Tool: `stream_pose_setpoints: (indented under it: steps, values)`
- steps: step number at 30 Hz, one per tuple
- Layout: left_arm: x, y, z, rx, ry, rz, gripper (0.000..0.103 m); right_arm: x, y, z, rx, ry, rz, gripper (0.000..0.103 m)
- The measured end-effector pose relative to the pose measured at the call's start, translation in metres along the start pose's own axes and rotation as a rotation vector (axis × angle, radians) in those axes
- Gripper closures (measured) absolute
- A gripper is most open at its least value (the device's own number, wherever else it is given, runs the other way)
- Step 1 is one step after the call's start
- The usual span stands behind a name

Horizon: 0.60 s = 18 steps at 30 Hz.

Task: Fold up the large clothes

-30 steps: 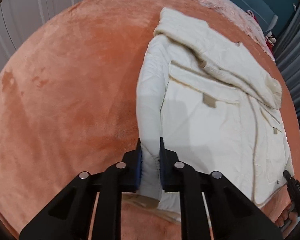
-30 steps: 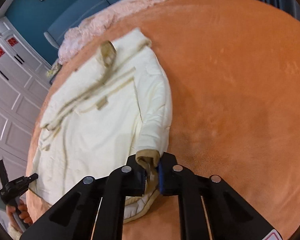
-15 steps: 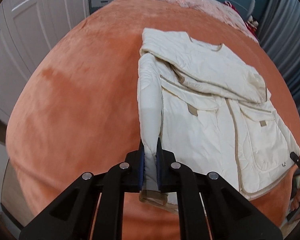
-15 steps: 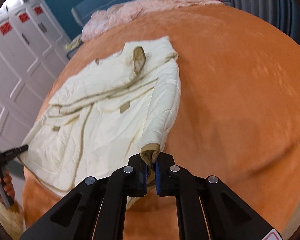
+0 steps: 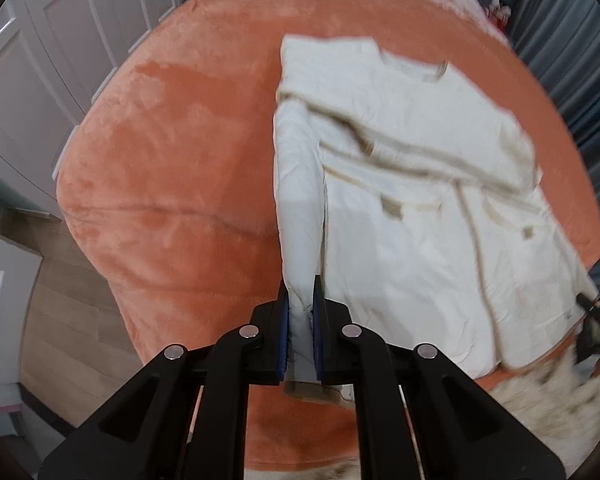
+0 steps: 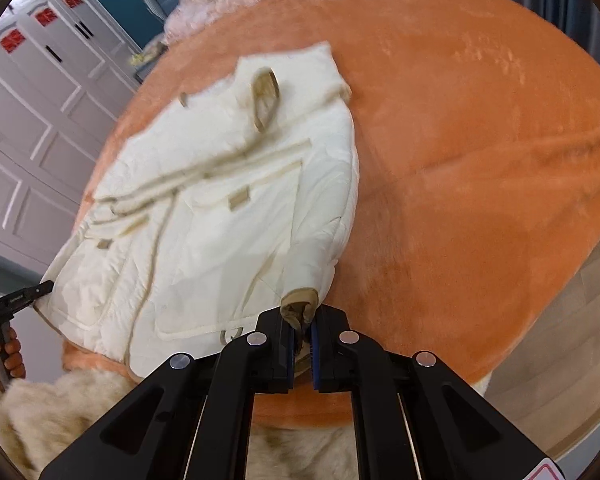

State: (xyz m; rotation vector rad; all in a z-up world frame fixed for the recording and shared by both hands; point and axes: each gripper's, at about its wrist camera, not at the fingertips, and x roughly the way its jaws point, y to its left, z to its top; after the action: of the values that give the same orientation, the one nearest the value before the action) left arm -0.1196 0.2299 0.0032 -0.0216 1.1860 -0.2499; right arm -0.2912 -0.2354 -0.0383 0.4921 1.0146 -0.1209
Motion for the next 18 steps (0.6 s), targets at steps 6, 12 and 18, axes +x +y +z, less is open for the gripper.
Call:
stream_pose_setpoints:
  steps: [6,12,18]
  values:
    - [-0.034,-0.006,0.046,-0.026,-0.184,-0.032,0.094,-0.030,0.017,0.057,-0.040,-0.196,0.027,0.098]
    - [-0.034,-0.007,0.114,-0.068,-0.335,0.020,0.095,-0.021,0.029,0.134,-0.057,-0.360,0.020,0.098]
    - [0.004,0.002,0.183,-0.101,-0.370,0.131,0.103,0.025,0.040,0.193,-0.024,-0.378,0.033,0.098]
